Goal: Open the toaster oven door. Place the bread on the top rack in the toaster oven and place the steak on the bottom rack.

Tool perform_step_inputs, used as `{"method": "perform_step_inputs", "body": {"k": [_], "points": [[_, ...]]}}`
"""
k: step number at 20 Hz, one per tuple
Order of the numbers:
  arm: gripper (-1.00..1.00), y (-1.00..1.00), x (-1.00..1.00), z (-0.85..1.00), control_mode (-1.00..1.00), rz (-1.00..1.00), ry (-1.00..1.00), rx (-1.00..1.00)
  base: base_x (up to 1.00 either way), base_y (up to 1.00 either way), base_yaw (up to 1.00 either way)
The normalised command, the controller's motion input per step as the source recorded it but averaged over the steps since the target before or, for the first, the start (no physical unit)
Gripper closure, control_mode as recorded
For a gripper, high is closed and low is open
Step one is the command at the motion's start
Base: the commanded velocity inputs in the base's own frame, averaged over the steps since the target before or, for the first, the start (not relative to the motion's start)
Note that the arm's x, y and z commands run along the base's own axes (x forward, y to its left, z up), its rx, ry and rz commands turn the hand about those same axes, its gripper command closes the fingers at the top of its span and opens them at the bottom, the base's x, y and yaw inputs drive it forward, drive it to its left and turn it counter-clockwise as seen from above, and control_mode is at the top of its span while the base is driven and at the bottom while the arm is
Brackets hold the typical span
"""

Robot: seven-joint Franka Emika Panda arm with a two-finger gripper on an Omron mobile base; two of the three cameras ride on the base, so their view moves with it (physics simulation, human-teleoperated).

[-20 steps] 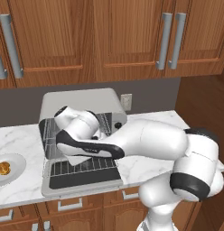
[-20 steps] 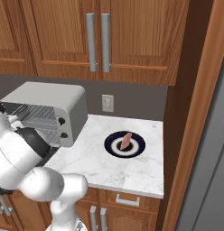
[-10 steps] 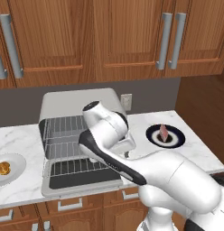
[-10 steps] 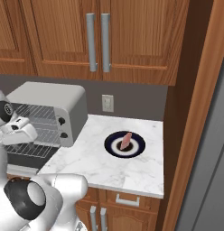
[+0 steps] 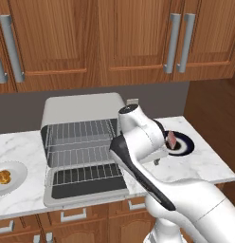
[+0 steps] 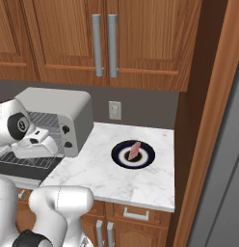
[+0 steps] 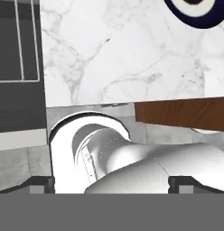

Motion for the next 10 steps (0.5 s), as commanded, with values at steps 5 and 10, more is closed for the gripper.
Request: {"method": "perform_step_inputs", "body": {"k": [5,10], "points": [[-1.0,-0.64,-0.01,0.14,-1.0,0.09,0.0,0.0,0.0,0.0,0.0],[-1.0,-0.59,0.03,0.03,-1.0,0.15,0.0,0.0,0.0,0.0,0.0]]}}
